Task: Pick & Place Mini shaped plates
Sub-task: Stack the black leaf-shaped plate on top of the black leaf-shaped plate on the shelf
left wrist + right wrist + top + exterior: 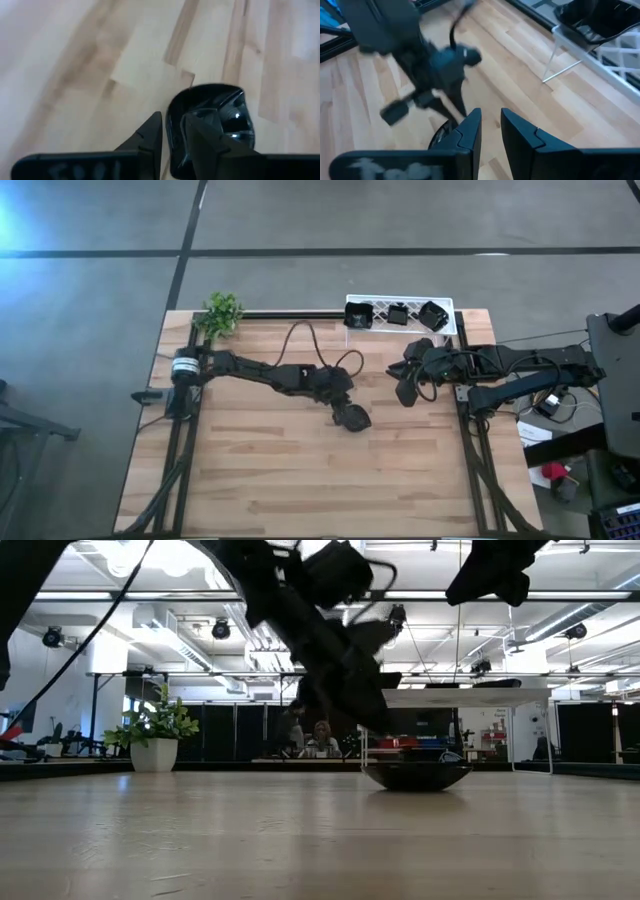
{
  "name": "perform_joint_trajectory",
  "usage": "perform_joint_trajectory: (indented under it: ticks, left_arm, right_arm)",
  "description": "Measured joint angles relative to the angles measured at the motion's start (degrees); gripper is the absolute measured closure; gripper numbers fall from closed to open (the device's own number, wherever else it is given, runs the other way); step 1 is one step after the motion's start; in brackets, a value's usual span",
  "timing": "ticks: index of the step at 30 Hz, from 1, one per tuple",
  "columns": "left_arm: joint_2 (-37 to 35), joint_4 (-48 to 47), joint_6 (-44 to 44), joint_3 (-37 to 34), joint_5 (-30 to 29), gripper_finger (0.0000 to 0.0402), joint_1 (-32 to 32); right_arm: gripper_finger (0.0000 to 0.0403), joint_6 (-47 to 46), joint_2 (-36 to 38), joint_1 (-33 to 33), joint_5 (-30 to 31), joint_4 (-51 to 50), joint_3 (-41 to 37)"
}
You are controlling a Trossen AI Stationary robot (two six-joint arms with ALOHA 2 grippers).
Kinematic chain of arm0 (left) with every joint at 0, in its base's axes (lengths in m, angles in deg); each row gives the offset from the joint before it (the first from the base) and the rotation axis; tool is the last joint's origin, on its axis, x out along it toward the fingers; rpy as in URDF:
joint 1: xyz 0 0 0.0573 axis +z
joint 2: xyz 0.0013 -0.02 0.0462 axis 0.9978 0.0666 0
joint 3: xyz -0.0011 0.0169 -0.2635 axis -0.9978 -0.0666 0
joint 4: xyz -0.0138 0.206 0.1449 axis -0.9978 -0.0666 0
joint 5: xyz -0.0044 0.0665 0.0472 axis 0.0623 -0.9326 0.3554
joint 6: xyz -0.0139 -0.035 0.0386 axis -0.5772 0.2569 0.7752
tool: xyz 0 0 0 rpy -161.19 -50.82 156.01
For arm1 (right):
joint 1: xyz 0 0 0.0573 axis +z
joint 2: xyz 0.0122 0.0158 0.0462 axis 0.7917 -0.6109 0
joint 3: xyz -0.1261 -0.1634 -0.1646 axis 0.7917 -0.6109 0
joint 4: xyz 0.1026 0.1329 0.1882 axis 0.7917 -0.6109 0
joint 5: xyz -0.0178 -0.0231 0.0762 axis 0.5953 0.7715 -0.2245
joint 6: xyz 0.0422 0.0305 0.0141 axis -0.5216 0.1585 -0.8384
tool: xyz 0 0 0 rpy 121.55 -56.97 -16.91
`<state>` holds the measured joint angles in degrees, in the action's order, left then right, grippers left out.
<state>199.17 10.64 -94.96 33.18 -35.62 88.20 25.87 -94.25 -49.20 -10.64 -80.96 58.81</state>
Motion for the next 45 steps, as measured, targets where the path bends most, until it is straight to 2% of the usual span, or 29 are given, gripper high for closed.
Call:
perform_joint_trajectory:
  ticks: [3,10,15,20,28,35,45]
  left_arm:
    - [-4.1,-1.6,3.0,-1.1,-2.4,0.0325,-0.5]
    - [-16.5,-2.3,6.8,-6.8,-16.0,0.0325,-6.5]
    - [-24.8,-1.9,7.0,-12.5,-22.2,0.0325,-11.7]
    - [-31.5,-0.8,5.9,-18.1,-29.1,0.0325,-16.5]
    - [-36.7,0.8,6.8,-22.5,-30.8,0.0325,-20.7]
    - [-37.1,1.5,6.9,-23.1,-30.8,0.0325,-21.4]
    - [-37.1,1.7,7.3,-23.1,-30.8,0.0325,-21.4]
  right_arm:
    - [0.0335,0.2,0.0,0.1,-1.8,0.3,-1.0]
    - [0.0335,0.4,-3.0,2.9,-5.1,2.6,-4.3]
    - [0.0335,3.9,-6.6,5.8,-7.2,8.3,-7.0]
    - [0.0335,4.7,-11.6,6.9,-10.5,9.6,-7.7]
    - [0.0335,4.7,-20.9,6.9,-10.3,14.5,-7.7]
    - [0.0335,-5.7,-27.2,4.8,-9.6,19.0,-7.4]
    - [0.0335,-10.1,-32.8,0.7,-10.1,18.0,-7.4]
